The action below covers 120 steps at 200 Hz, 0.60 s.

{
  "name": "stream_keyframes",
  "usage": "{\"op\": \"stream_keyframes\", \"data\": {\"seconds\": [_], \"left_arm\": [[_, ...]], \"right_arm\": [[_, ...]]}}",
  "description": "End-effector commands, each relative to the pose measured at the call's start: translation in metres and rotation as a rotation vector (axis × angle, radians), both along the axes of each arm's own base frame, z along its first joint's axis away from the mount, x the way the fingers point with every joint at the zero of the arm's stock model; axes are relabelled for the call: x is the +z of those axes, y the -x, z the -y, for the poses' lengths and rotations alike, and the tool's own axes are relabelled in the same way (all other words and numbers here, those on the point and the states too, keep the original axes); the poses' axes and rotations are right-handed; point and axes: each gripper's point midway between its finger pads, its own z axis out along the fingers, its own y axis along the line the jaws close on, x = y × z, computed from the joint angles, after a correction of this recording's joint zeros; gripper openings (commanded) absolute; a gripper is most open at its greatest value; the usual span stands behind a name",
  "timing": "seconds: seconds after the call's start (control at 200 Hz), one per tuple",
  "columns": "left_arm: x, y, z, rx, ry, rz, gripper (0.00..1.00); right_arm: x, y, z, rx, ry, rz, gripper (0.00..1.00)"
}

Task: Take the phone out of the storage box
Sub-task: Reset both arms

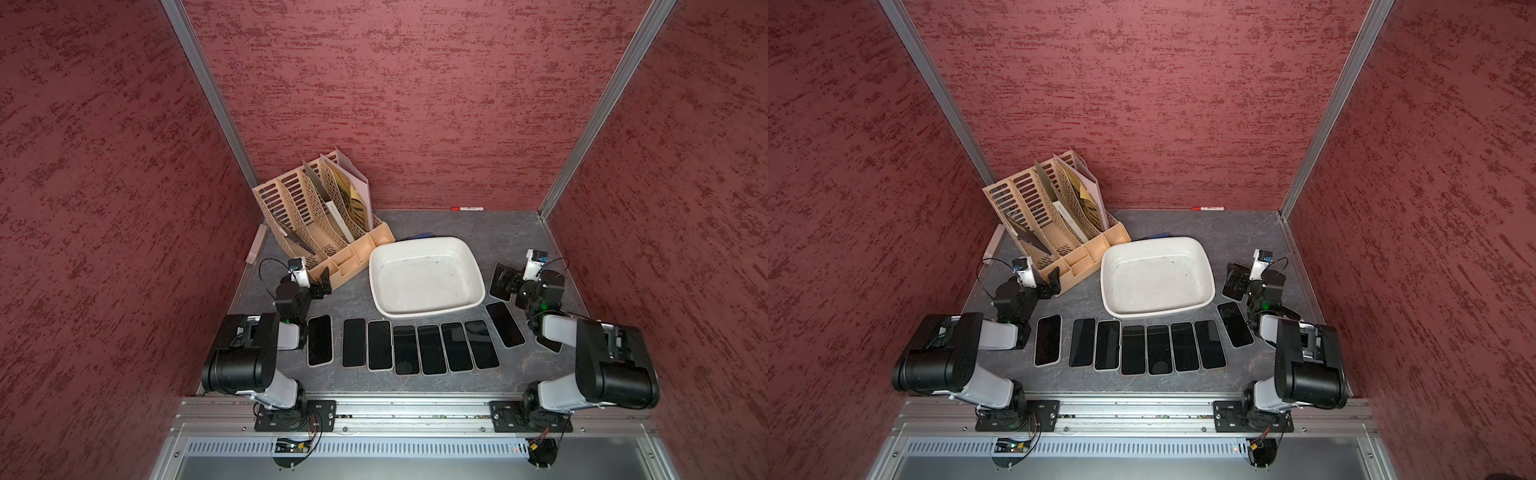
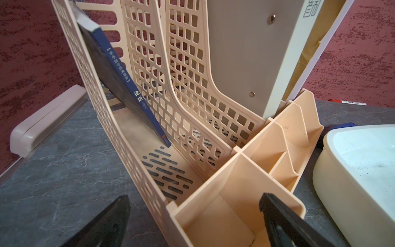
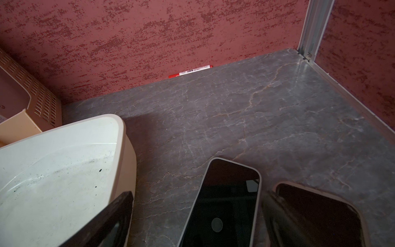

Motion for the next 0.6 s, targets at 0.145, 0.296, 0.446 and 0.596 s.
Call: {"op": "stream_keyframes", "data": {"seconds": [0.145, 0.296, 0.446, 0.596], "left_arm": [[0.003, -0.015, -0.002, 0.017, -0.033, -0.033, 1.00], [0.002, -0.014, -0.002, 0.018, -0.033, -0.035, 1.00], [0.002, -0.015, -0.001, 0.018, -0.036, -0.034, 1.00], [0.002, -0.015, -0.001, 0.021, -0.042, -0.036, 1.00]], "right_arm": [[0.012, 0.002, -0.016, 0.015, 0.115, 0.098, 0.98], [0.003, 0.004, -0.018, 0.003, 0.135, 0.123, 0.98], [-0.001, 0.003, -0.020, 0.013, 0.134, 0.124, 0.98], [-0.004, -0.005, -0.024, 0.011, 0.169, 0.078, 0.98]]}}
